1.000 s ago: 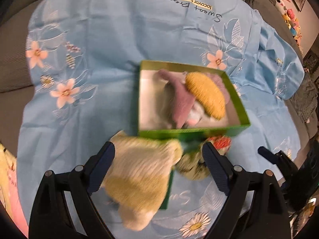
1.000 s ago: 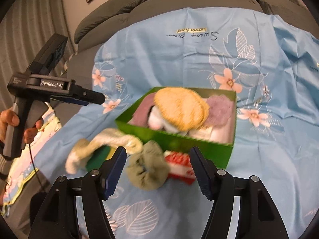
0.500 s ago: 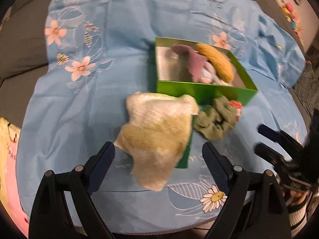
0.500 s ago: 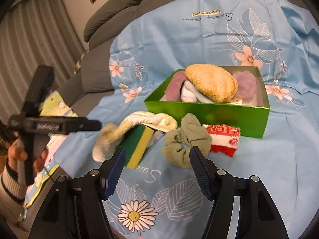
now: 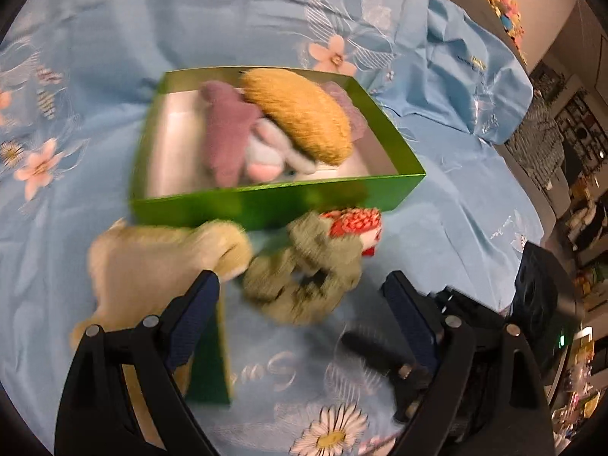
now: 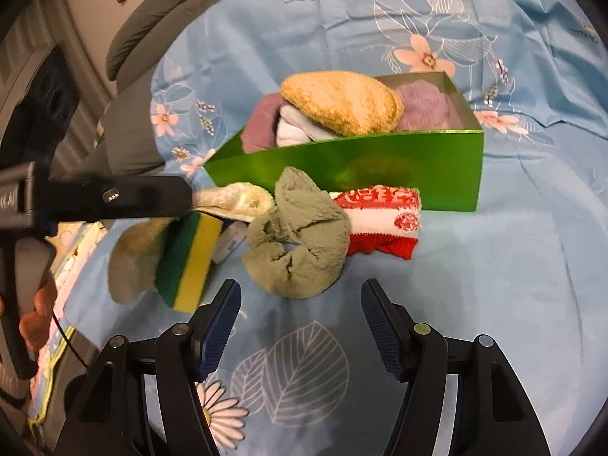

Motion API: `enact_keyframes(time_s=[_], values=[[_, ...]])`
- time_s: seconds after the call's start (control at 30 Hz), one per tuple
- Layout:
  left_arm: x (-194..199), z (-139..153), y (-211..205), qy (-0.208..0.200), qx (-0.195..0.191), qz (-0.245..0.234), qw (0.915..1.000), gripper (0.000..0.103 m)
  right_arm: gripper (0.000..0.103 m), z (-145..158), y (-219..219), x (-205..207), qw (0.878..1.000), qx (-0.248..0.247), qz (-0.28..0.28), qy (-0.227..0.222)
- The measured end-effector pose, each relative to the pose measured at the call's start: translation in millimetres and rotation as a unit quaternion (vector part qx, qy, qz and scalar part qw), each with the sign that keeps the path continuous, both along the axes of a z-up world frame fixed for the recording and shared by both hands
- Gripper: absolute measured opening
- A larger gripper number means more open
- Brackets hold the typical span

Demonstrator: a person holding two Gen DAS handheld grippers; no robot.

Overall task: Organize soft objects
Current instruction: 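Move both grippers to the green knit scrunchie beside the box, then close both grippers on the green knit scrunchie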

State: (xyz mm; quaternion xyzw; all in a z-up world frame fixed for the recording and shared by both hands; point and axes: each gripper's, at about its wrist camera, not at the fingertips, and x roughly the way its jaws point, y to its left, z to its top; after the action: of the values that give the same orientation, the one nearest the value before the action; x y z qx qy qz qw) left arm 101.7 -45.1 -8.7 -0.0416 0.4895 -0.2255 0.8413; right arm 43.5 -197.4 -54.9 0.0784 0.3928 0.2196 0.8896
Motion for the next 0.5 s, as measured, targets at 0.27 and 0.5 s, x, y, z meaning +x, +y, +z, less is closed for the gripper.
enact_keyframes(time_s=[0.27,0.5], values=[[33,-23,-23,0.019,-0.006,-0.029,0.9994,0.087,0.067,-14,5,26,1.0,0.024,-0.003,0.014],[35,-36,-27,0.024,0.011,-0.048,0.9985,0.064,0.067,-25,3,37,0.998,0.048,0.0,0.032]])
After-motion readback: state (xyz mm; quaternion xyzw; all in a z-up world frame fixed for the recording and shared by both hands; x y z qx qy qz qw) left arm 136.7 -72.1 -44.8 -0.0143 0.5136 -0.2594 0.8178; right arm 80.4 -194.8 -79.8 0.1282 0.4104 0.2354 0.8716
